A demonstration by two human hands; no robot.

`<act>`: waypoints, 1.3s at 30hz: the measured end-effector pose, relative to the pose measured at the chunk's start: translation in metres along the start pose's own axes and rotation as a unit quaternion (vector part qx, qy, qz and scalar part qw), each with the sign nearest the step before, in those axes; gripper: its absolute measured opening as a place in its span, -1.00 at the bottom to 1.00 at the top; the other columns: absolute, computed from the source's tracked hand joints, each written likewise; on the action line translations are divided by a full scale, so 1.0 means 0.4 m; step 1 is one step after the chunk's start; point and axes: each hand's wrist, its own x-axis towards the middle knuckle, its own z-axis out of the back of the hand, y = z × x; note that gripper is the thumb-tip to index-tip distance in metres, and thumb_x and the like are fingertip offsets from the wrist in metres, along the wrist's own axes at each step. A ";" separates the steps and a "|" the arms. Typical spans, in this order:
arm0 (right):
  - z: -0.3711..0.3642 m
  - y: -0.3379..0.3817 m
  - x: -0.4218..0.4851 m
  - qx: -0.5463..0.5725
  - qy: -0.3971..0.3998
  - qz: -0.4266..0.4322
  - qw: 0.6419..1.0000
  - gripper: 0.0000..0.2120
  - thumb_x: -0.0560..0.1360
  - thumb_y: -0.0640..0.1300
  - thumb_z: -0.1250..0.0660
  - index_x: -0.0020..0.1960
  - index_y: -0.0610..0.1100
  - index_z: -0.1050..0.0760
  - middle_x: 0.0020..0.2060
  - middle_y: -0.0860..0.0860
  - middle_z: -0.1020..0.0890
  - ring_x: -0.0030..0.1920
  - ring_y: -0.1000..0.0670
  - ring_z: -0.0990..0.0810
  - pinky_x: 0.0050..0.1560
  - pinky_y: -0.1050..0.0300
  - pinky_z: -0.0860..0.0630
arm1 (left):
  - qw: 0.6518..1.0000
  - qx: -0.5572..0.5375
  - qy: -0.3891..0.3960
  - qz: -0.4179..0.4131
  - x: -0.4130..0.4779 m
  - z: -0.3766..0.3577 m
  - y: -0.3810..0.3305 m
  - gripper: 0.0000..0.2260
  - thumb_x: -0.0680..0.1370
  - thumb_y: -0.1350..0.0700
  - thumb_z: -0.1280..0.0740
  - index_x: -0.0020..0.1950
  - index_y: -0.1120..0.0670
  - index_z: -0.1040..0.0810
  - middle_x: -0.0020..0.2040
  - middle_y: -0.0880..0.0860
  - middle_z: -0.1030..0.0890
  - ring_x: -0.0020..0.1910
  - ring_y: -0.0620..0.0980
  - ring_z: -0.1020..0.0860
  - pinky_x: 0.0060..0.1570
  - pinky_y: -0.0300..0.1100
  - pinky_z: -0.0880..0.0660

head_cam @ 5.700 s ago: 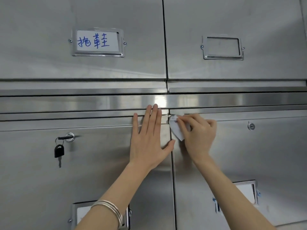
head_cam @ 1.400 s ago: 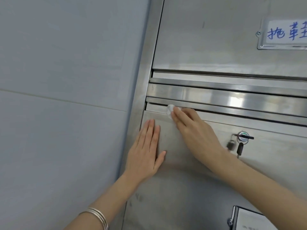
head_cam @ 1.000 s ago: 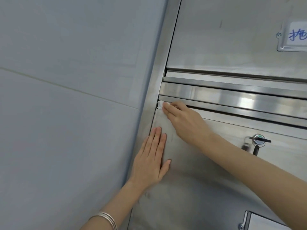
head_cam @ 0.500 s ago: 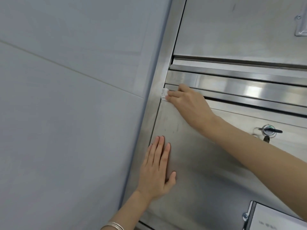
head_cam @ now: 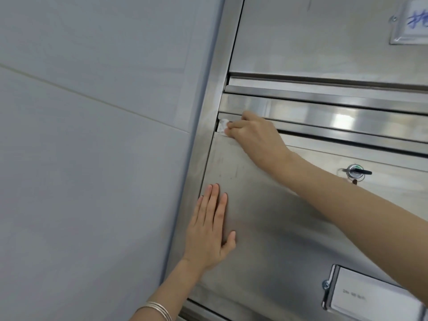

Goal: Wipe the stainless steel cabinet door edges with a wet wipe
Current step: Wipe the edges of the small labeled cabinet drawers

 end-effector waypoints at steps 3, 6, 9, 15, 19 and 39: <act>0.009 0.019 0.027 -0.006 0.019 -0.022 1.000 -0.76 0.55 -0.38 -0.17 0.15 -0.20 -0.48 0.02 -0.03 -0.57 0.08 -0.05 -0.39 -0.24 0.15 -0.35 | 1.000 0.005 0.030 0.000 0.000 0.018 -0.003 -0.35 0.53 -0.07 -0.16 0.51 0.27 -0.14 0.53 0.29 -0.16 0.54 0.22 -0.11 0.49 0.10 -0.14; 0.039 -0.050 -0.056 0.008 0.025 -0.046 0.999 -0.77 0.56 -0.33 -0.17 0.17 -0.18 -0.45 -0.04 -0.03 -0.58 0.03 -0.03 -0.36 -0.18 0.07 -0.47 | 0.998 0.020 0.061 -0.001 0.007 0.045 -0.003 -0.35 0.53 -0.07 -0.16 0.50 0.29 -0.18 0.51 0.32 -0.19 0.52 0.24 -0.14 0.45 0.13 -0.19; 0.093 -0.093 -0.212 0.046 -0.068 -0.025 0.996 -0.77 0.53 -0.35 -0.21 0.13 -0.23 -0.54 -0.02 -0.04 -0.63 -0.01 -0.09 -0.43 -0.17 0.01 -0.52 | 0.995 0.025 0.098 0.027 0.014 0.068 -0.028 -0.35 0.52 -0.05 -0.14 0.48 0.35 -0.22 0.50 0.35 -0.19 0.51 0.28 -0.13 0.42 0.18 -0.23; 0.156 -0.099 -0.645 0.075 -0.260 -0.135 0.953 -0.81 0.50 -0.41 -0.32 0.04 -0.26 -0.63 0.00 -0.05 -0.66 -0.14 -0.07 -0.52 0.00 0.38 -0.41 | 0.993 -0.038 0.108 -0.020 -0.008 0.085 -0.136 -0.41 0.48 0.03 -0.16 0.46 0.27 -0.30 0.50 0.33 -0.21 0.50 0.29 -0.16 0.44 0.16 -0.21; 0.148 -0.111 -0.863 0.029 -0.216 -0.261 0.940 -0.81 0.51 -0.42 -0.28 0.01 -0.28 -0.64 0.00 -0.07 -0.65 -0.20 -0.16 -0.59 -0.04 0.31 -0.43 | 0.986 -0.081 0.111 -0.092 -0.047 0.068 -0.250 -0.44 0.46 0.09 -0.18 0.44 0.24 -0.35 0.49 0.28 -0.26 0.51 0.24 -0.18 0.44 0.19 -0.18; -0.073 0.002 -1.093 0.167 -0.157 -0.411 0.882 -0.91 0.42 -0.29 -0.40 -0.09 -0.23 -0.65 -0.10 -0.08 -0.64 -0.09 0.04 -0.58 -0.06 0.38 -0.42 | 0.971 -0.144 0.169 -0.087 -0.348 -0.037 -0.509 -0.45 0.47 0.11 -0.13 0.46 0.21 -0.29 0.50 0.25 -0.22 0.51 0.26 -0.14 0.48 0.21 -0.06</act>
